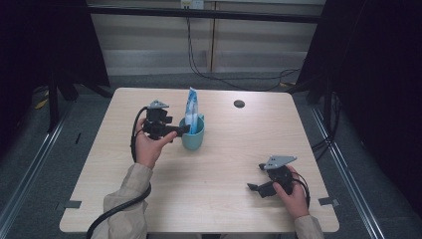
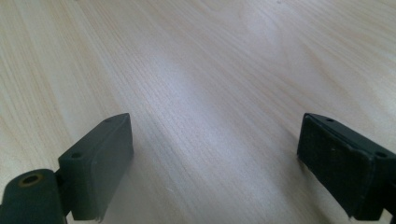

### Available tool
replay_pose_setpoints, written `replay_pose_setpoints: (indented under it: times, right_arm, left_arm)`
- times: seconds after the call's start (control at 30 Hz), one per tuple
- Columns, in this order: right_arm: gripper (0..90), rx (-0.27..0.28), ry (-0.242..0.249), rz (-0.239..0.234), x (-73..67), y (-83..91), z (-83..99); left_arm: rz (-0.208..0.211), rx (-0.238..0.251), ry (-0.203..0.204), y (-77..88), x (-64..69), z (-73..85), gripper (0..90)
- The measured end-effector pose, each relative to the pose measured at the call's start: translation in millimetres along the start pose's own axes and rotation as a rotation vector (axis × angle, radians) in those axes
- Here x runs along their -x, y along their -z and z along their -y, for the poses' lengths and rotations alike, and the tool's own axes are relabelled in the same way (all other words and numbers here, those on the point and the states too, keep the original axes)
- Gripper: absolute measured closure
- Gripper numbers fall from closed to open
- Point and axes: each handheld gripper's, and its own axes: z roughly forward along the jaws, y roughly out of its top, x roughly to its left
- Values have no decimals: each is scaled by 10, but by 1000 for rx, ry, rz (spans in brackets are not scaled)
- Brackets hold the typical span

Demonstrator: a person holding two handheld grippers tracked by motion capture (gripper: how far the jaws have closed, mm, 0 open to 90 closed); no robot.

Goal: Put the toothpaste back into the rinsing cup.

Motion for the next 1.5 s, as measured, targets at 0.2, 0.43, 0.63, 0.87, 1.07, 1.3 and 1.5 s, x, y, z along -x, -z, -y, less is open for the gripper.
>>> replay_pose_setpoints:
  times: [0.2,0.43,0.63,0.87,1.07,1.3,1.5]
  right_arm:
    - [102,0,0,0,0,0,0]
    - [102,0,1,0,0,0,0]
    - [102,0,0,0,0,0,0]
    - [102,0,0,0,0,0,0]
    - [102,0,0,0,0,0,0]
    - [102,0,1,0,0,0,0]
    - [102,0,1,0,0,0,0]
  left_arm:
    - [9,-8,-1,34,1,44,148]
    - [18,-18,-6,84,-19,120,148]
    - [24,-26,-4,103,-34,190,149]
    - [22,-27,1,122,-53,275,149]
    - [27,-30,-3,135,-56,340,149]
    - [28,-38,0,132,-62,414,149]
    - [37,-45,-2,131,-70,493,149]
